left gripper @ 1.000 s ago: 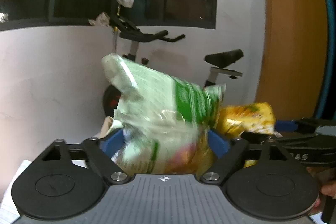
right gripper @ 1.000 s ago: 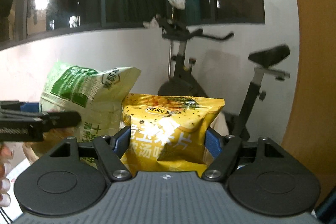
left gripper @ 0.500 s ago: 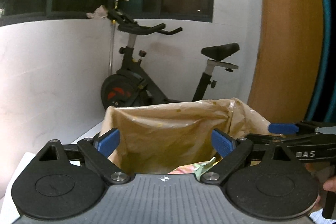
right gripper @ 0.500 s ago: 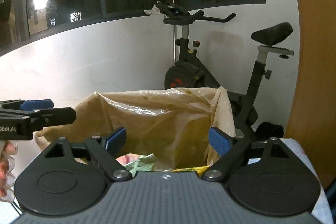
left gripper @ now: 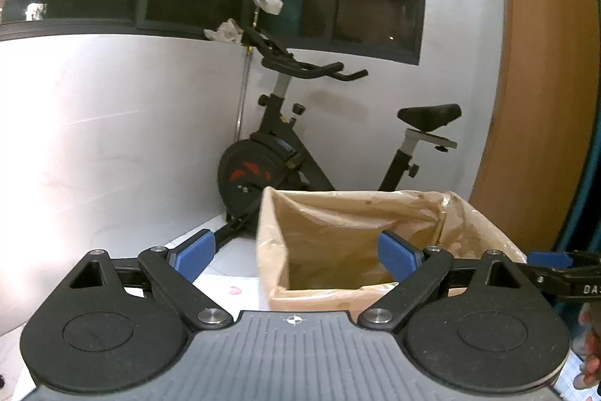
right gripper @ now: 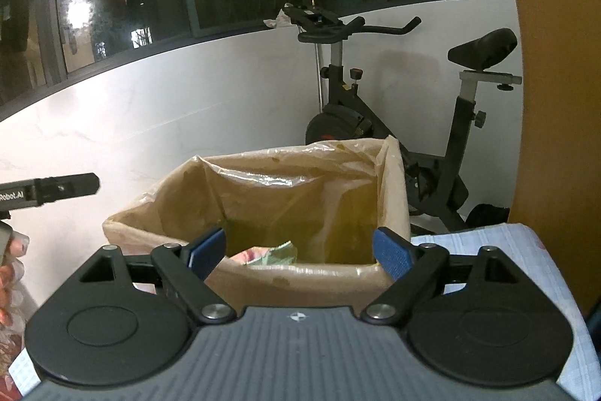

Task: Organize snacks
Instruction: 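Open both tools to drop the bags into the box, then lower both tools back toward the remaining snacks on the table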

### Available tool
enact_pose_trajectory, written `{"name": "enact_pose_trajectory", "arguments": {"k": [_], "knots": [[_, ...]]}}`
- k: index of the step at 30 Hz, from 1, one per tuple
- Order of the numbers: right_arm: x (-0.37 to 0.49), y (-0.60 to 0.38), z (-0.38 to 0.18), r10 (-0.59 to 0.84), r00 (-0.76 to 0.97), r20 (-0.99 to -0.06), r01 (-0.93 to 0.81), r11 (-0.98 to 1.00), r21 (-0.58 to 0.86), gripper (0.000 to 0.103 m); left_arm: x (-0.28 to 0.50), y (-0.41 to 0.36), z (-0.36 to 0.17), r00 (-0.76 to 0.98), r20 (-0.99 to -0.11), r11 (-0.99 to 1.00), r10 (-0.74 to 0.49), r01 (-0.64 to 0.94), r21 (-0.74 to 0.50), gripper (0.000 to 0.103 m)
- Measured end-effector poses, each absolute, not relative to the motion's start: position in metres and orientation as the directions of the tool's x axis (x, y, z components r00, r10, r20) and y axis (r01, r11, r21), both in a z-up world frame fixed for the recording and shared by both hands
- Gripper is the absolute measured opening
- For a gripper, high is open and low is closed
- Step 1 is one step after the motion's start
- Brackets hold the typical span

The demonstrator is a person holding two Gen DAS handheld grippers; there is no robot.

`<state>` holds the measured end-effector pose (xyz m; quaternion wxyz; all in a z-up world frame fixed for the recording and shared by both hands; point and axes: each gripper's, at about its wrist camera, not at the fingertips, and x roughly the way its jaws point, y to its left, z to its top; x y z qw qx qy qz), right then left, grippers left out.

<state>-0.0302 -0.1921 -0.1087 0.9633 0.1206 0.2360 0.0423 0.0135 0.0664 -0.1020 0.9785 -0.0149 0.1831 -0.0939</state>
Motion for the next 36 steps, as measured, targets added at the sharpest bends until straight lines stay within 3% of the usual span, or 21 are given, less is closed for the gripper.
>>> {"name": "enact_pose_trajectory", "arguments": {"k": [19,29,36], "knots": [[-0.084,-0.187,-0.132,0.132,0.882,-0.451,-0.017,0.968,0.25,0.088,-0.041,0.102,-0.122,0.904,-0.399,0.988,-0.152,0.154,-0.027,0.094],[-0.111,-0.192,-0.183,0.091,0.823,-0.561,0.056,0.969,0.239,0.084,-0.067,0.105,-0.17,0.875,-0.456,0.986,-0.164,0.159,-0.049,0.093],[-0.141,-0.185,-0.229,0.113,0.723,-0.681,0.043,0.977,0.208,0.07,-0.073,0.105,-0.198,0.839,-0.518,0.987,-0.163,0.139,-0.086,0.09]]}}
